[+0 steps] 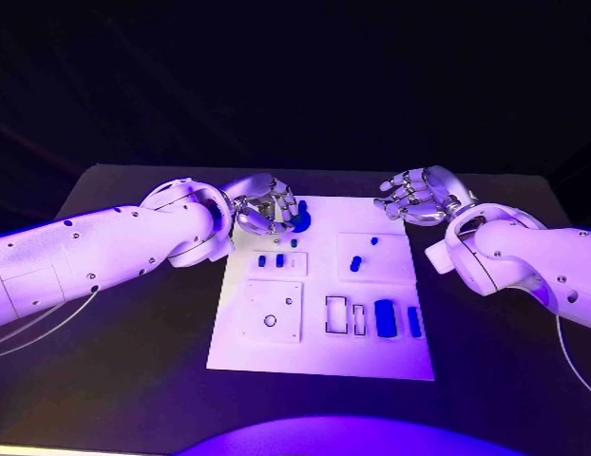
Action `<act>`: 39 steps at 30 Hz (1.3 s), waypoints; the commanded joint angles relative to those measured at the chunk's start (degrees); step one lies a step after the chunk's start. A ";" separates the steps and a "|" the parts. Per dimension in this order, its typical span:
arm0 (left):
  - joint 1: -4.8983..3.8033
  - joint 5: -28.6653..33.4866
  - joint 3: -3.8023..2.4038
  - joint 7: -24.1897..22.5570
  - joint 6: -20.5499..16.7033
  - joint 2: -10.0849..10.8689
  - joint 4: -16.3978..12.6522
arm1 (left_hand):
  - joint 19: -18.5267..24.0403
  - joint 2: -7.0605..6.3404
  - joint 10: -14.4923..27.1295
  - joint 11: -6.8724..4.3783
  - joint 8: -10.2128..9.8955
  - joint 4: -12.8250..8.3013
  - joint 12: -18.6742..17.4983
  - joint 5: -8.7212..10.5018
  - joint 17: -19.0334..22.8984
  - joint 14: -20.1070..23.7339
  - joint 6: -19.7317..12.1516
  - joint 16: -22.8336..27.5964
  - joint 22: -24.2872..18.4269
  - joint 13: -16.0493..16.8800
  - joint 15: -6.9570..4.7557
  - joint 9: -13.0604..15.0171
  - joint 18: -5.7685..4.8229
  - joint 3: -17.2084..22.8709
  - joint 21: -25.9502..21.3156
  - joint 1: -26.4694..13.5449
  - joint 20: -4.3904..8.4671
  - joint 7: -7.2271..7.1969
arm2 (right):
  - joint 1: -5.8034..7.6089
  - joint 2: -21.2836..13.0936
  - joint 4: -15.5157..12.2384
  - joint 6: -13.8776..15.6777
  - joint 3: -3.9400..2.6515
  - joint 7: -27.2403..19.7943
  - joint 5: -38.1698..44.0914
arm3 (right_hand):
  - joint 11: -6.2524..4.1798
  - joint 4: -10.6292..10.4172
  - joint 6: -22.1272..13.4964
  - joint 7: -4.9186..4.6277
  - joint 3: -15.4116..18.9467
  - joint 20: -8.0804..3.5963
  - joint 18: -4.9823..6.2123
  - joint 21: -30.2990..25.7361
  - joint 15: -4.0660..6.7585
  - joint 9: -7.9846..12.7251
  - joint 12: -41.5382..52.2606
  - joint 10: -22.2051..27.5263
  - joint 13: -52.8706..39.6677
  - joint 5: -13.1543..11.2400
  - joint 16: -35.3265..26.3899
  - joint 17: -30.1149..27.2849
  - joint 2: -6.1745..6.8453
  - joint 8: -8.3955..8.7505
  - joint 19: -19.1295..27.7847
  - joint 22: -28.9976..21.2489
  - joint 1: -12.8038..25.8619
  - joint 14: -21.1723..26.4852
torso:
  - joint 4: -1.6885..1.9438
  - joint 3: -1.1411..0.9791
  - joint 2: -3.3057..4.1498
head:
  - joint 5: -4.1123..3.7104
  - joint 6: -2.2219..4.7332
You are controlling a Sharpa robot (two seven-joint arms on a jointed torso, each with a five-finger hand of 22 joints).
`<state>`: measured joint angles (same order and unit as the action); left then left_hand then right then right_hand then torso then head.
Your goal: Assemble the parts on the task board
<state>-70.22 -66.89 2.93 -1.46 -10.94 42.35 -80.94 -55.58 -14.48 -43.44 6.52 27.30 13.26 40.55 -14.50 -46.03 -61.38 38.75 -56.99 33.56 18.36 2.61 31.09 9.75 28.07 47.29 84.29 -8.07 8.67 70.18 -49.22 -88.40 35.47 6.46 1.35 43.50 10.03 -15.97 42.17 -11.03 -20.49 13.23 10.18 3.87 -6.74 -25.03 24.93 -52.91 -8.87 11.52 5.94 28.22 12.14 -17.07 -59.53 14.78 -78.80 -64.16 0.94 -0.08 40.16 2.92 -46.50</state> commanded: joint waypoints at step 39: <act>1.41 -23.31 1.00 -2.37 3.16 -5.34 6.13 | -0.04 -0.90 -2.93 0.06 -5.96 2.56 -5.66 0.17 -6.02 -6.79 6.54 -13.38 4.61 -6.70 -0.02 -7.90 0.79 -2.78 5.90 2.53 -0.16 -0.84 | -0.12 -0.29 -0.26 0.14 0.00 -1.15 1.06 | -0.01 0.36 -0.42 -2.94 0.19 -0.06 0.26 -0.21 -0.22 0.14 0.14 0.47 0.55 -0.06 -0.62 -0.43 -0.52 -0.72 0.73 -0.68 -0.58 0.66 | -0.04 0.01 0.06 | -0.60 0.33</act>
<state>-68.82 -89.51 3.94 -3.62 -8.87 37.21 -74.84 -55.58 -15.44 -46.00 6.66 21.55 15.50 35.27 -14.50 -51.97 -67.78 44.93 -70.16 38.09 11.71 2.47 23.26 9.74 25.23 52.97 86.30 -8.07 7.88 70.08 -49.48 -88.56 35.50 6.48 1.00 44.03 10.03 -15.81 42.17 -11.04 -20.33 13.23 10.18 3.87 -6.95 -24.96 24.93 -52.92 -8.42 11.52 5.68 27.87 11.84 -17.54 -59.12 14.15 -79.10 -63.95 0.87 -0.05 40.24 2.42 -46.08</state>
